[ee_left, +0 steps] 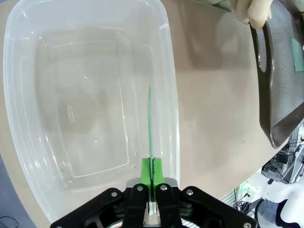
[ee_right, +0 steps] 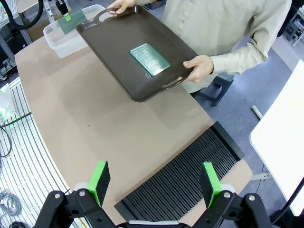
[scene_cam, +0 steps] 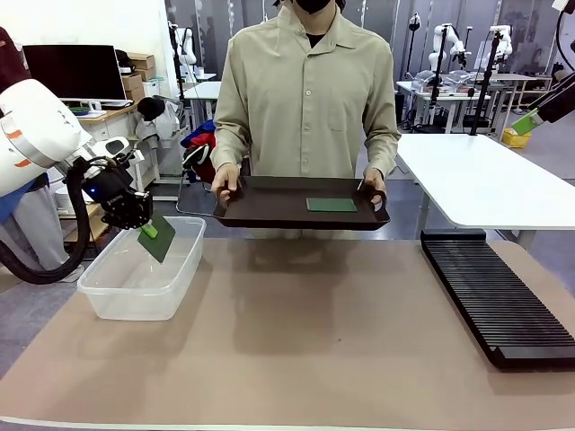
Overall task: Sort PCBs into racks and boxes based on the side picked up.
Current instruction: If the short side of the Blank PCB is picked up, insert it into the PCB Rack ; if the long side is picked up, place it in the Organizing box.
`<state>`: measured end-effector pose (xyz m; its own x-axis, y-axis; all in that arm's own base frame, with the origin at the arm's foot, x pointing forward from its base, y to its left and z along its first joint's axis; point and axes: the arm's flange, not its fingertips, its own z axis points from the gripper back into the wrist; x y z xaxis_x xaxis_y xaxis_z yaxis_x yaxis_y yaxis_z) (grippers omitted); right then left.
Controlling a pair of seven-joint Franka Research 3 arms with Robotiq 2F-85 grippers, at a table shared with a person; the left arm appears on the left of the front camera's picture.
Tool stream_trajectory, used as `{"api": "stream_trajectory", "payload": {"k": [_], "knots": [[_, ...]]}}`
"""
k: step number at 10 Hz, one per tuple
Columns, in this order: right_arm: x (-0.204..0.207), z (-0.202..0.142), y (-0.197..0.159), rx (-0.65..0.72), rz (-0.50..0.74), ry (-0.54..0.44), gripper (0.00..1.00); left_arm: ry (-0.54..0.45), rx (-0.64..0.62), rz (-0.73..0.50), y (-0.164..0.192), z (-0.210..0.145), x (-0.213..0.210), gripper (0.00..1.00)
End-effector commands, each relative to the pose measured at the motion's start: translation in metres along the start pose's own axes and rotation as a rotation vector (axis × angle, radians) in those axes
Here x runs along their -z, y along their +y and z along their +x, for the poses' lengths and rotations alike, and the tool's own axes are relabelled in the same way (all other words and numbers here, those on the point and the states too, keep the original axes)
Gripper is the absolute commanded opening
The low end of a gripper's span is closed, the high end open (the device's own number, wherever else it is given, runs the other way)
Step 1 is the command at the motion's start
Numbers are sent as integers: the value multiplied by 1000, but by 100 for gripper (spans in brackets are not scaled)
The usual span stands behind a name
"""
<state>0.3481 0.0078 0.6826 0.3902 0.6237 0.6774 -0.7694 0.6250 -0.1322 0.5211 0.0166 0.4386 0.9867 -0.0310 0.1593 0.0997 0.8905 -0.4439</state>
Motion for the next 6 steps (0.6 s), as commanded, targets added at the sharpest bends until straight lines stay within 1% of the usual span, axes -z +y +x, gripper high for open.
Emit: {"api": "stream_trajectory", "payload": {"k": [1,3,6], "knots": [[0,-1,0,0,3,1,100,44,8,-49,13,15,17,2],[0,-1,0,0,3,1,100,77,3,-62,24,17,34,2],[0,-1,0,0,3,1,100,96,-17,-46,35,22,53,2]]}}
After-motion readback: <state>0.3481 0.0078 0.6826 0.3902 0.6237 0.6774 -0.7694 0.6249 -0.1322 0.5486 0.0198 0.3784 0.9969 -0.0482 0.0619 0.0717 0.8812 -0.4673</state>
